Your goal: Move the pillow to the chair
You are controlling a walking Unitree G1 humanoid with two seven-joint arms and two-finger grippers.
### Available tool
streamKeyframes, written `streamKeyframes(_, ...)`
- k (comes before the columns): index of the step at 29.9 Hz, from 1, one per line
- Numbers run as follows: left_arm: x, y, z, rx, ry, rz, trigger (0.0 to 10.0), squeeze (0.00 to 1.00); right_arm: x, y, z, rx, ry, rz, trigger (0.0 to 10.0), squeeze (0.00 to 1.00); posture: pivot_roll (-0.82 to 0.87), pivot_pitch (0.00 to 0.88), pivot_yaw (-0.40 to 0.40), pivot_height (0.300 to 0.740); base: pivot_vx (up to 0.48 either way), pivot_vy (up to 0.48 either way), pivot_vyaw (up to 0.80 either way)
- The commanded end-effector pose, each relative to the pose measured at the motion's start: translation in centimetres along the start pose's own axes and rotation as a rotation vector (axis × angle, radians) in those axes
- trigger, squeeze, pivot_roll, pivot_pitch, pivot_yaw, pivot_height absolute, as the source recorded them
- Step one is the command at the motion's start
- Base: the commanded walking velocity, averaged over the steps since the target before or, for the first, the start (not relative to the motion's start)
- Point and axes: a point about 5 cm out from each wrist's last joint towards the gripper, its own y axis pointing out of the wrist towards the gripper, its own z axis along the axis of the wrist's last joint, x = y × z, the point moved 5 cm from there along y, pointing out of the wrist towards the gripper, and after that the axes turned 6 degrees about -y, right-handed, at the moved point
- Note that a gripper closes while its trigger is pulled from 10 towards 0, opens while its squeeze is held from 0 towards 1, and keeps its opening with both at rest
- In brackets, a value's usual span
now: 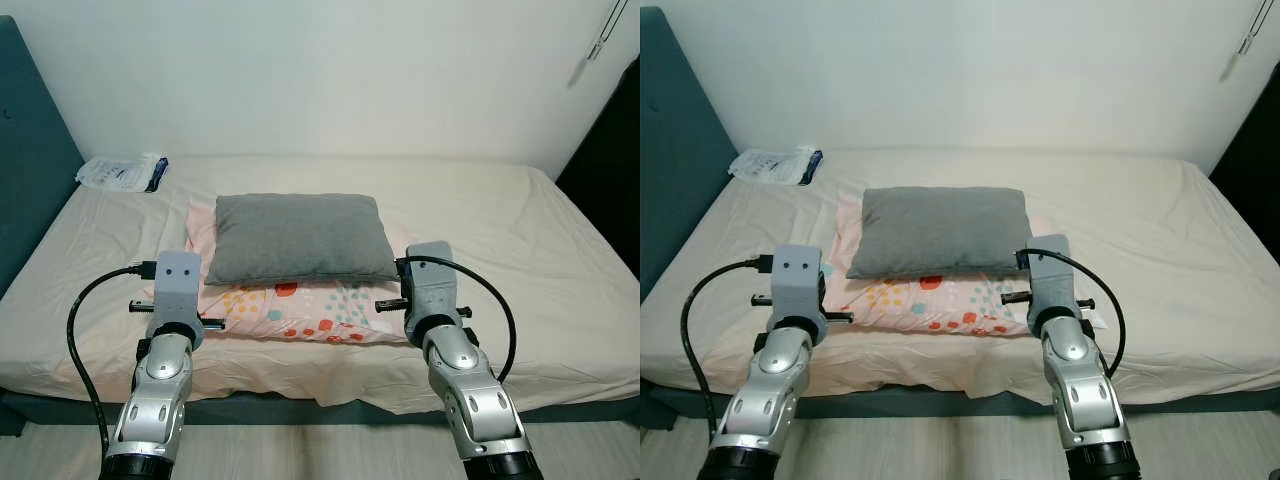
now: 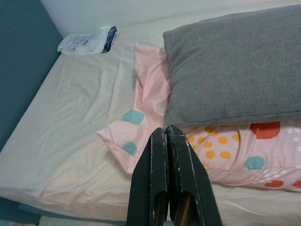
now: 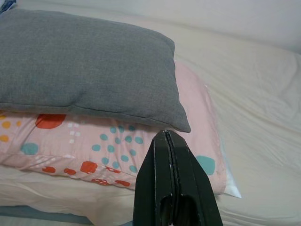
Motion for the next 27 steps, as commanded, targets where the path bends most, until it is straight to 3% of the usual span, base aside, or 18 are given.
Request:
streamKeyframes(1,-0.3,0.1,-0.2,-0.015,0.009,0.008,10.0,0.00,-0.3,0.0,-0.2,-0.009,-0.002,0.008,10.0,0.00,0.00,0.078,-0.009,0.740,0.000,0.000,0.00)
streamKeyframes(14,0.0,0.1,-0.1,-0.006,-0.004,-0.002,10.0,0.00,-0.2,0.0,-0.2,-0.006,-0.004,0.005,10.0,0.00,0.00,0.069,-0.006,0.740,0.000,0.000,0.00)
streamKeyframes(17,0.4,-0.3,1.7,0.131,-0.141,-0.031,10.0,0.00,0.0,-0.4,1.1,0.085,0.001,-0.005,10.0,0.00,0.00,0.064,-0.007,0.740,0.000,0.000,0.00)
streamKeyframes(18,0.4,-0.3,1.7,0.131,-0.141,-0.031,10.0,0.00,0.0,-0.4,1.1,0.085,0.001,-0.005,10.0,0.00,0.00,0.064,-0.007,0.740,0.000,0.000,0.00)
streamKeyframes(20,0.7,-1.0,2.8,0.224,-0.104,-0.057,10.0,0.00,0.1,-0.8,2.6,0.176,-0.002,-0.014,10.0,0.00,-0.01,0.062,-0.005,0.740,0.000,0.000,0.00)
streamKeyframes(27,0.7,-1.2,2.7,0.227,-0.054,-0.053,10.0,0.00,0.3,-1.2,3.2,0.217,-0.013,-0.021,10.0,0.00,-0.01,0.052,-0.003,0.740,0.000,0.000,0.00)
